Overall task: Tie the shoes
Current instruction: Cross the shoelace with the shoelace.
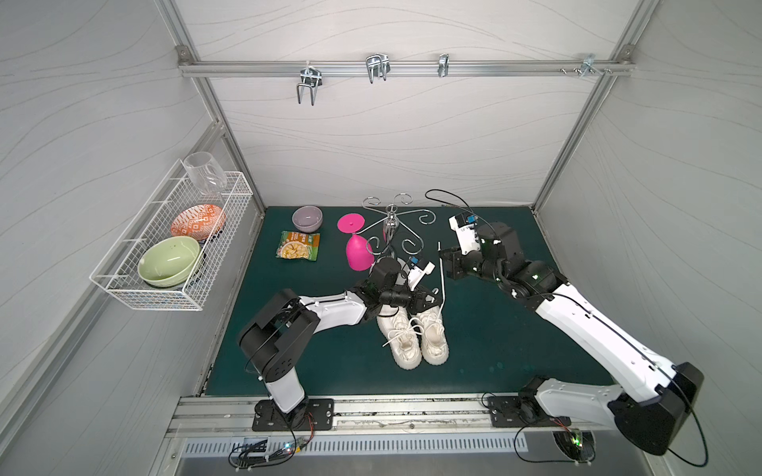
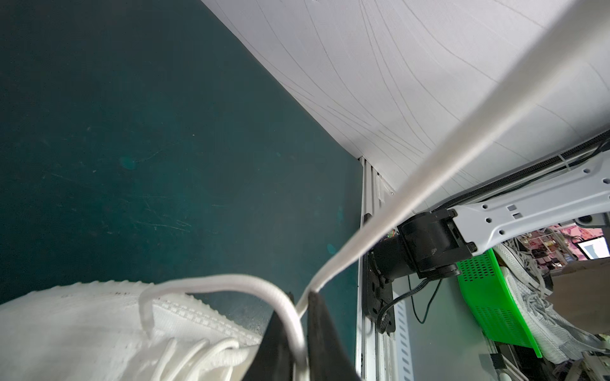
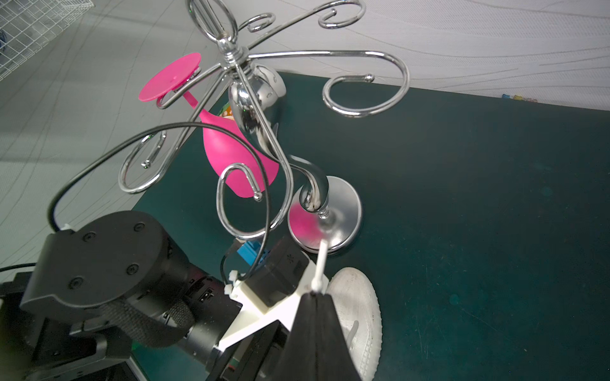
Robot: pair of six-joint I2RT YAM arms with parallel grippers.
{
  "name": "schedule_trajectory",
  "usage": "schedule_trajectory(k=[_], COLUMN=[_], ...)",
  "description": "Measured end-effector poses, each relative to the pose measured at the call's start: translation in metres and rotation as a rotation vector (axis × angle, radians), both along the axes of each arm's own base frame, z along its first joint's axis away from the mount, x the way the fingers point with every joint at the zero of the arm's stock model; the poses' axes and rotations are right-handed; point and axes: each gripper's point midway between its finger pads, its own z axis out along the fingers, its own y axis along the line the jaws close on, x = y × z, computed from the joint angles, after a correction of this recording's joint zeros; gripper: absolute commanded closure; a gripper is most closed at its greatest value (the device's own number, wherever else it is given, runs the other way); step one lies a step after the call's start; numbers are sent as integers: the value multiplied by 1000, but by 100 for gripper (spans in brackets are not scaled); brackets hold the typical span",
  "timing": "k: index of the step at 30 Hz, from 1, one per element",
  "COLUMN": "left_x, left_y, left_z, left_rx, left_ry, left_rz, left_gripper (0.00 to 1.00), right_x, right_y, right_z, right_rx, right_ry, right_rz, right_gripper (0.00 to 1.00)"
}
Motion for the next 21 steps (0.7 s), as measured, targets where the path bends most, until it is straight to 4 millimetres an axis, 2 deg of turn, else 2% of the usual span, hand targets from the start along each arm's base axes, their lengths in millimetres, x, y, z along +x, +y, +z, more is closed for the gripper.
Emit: schedule_trajectory(k=[8,12,14,16,17,21], left_x=[-7,-5,-5,-4,-4,-3], left_y=[-5,-7,-8,-9,-10,-10], left_z=[3,3,4,6,7,8], left_rx=[-43,-49,-52,-56,-61,-65], left_ry=[20,21,21,27,19,9], left_rz=[-61,-68,-70,-71,-75,-72], left_gripper=[75,75,83,96,100,100], right_x=[2,2,2,2,2,6], right_y=[-2,-2,-2,-2,-3,-7], right_z=[0,0,0,0,0,-1], right_rx=[1,5,5,7,11,25], right_ry=[1,5,5,7,10,26], right_rz=[-8,-11,-12,-13,-17,-29], right_gripper=[100,100,100,100,100,100])
